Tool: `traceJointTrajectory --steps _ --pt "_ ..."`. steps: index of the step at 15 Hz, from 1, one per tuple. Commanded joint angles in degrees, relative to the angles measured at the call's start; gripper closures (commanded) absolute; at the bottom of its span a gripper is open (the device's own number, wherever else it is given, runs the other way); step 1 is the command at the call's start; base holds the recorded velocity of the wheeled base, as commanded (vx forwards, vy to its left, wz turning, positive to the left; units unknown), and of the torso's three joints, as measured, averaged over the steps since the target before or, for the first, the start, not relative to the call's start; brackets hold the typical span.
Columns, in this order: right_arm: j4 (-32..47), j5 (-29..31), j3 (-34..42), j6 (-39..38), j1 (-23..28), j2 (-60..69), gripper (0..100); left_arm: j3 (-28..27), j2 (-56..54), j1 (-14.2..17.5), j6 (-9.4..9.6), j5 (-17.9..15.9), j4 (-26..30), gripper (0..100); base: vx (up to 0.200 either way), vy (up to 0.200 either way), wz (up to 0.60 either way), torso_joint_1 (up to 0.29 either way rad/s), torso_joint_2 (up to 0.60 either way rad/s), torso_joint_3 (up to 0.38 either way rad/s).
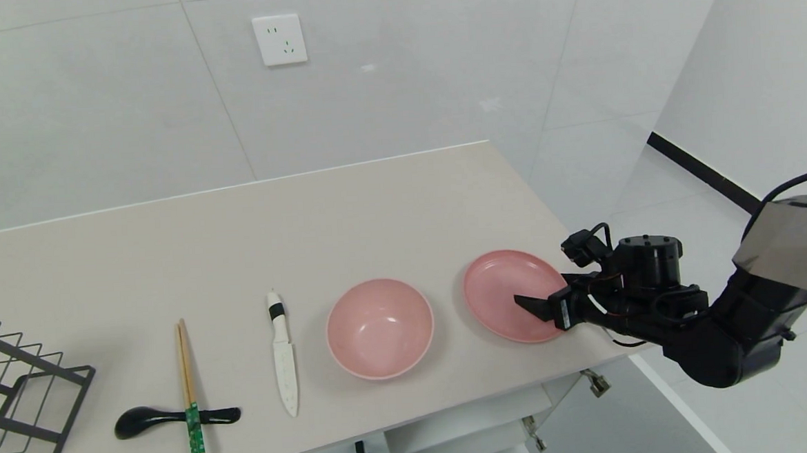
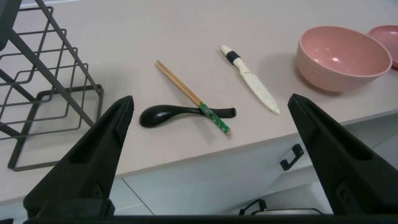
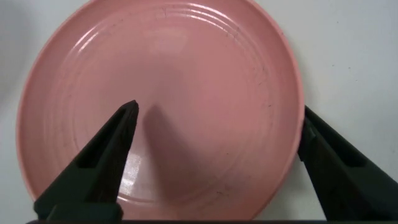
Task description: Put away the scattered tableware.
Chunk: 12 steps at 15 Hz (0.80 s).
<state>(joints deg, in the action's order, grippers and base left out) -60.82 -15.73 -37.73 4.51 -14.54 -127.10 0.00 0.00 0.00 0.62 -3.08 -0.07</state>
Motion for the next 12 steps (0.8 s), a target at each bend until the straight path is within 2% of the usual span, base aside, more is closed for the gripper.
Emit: traceJointTrajectory --steps 1,3,8,12 --pt "0.70 0.52 0.99 -0.03 -0.05 -1.22 100 0.00 0.09 0.00 -0.01 0.01 -0.01 0 0.000 0.000 0.00 0.000 0.00 0.000" --pt "0.79 3.60 0.99 -0.12 1.27 -2.72 100 0.00 0.09 0.00 -0.01 0.01 -0.01 0 0.000 0.000 0.00 0.000 0.00 0.000" --pt "0.35 4.04 0.99 -0.12 2.59 -2.98 100 0.00 0.09 0.00 -0.01 0.01 -0.01 0 0.000 0.000 0.00 0.000 0.00 0.000" --pt "-0.35 3.77 1.26 -0.12 -0.84 -1.57 100 0.00 0.09 0.00 -0.01 0.01 -0.01 0 0.000 0.000 0.00 0.000 0.00 0.000"
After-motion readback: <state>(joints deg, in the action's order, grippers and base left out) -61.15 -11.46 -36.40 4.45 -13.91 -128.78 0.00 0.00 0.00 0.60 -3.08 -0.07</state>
